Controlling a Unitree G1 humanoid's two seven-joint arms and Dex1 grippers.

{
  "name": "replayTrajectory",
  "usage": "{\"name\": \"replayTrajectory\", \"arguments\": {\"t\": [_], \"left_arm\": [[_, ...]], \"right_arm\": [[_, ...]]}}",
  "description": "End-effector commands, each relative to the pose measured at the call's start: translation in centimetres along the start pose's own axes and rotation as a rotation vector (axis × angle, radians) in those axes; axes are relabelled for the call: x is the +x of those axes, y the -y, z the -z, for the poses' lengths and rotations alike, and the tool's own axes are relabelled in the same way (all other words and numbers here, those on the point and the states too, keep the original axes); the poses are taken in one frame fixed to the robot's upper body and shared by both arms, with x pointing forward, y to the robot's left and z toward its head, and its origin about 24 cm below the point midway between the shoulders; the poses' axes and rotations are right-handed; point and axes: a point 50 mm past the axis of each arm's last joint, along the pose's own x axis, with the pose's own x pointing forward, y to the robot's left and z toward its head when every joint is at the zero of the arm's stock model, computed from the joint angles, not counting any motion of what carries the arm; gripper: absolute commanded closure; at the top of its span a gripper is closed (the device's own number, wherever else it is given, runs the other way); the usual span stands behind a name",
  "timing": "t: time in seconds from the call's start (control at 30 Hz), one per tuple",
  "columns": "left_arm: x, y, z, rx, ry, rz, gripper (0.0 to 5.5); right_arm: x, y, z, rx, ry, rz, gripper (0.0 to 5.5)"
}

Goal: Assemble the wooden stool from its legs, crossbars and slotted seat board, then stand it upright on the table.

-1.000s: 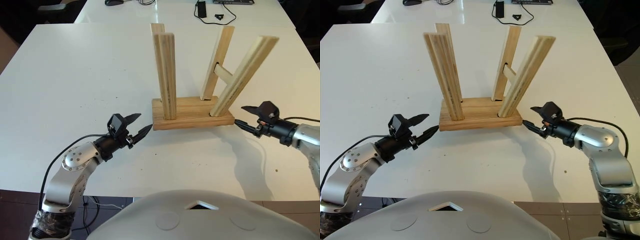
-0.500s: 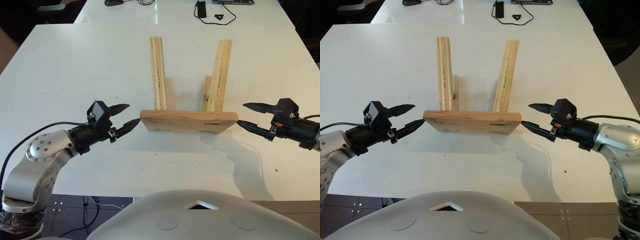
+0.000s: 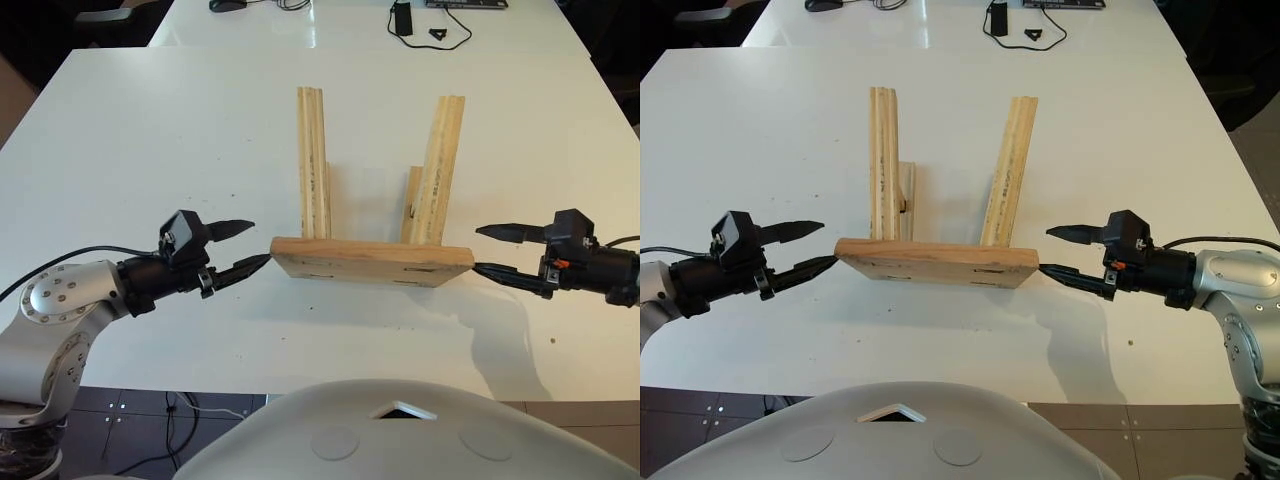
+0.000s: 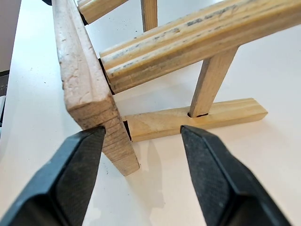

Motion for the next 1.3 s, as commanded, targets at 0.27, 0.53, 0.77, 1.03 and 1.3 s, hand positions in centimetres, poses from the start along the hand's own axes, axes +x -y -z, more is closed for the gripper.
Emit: {"name": "replayTrajectory", "arguments": {"t": [0.27,0.53,0.77,1.03,1.3], "left_arm": [[1.5,-0.1,6.4,0.0,-0.155,0.166,2.43],[2.7,-2.2,8.3,0.035,-0.182,0.136,2.43],[3.8,-1.7,8.1,0.018,-0.135,0.222,2.43],[5.7,-1.7,7.9,0.0,-0.082,0.231,2.43],[5.8,-0.6,8.3,-0.069,-0.073,0.331,3.52]], "right_arm": [[2.6,0.5,3.4,0.032,-0.07,-0.174,2.53],[4.3,0.0,4.8,0.049,-0.083,-0.241,2.53],[5.2,-0.1,5.1,0.048,-0.079,-0.265,2.53],[6.6,0.2,5.3,0.031,-0.09,-0.305,2.53],[6.8,-0.1,5.8,0.029,-0.118,-0.346,3.6]]}}
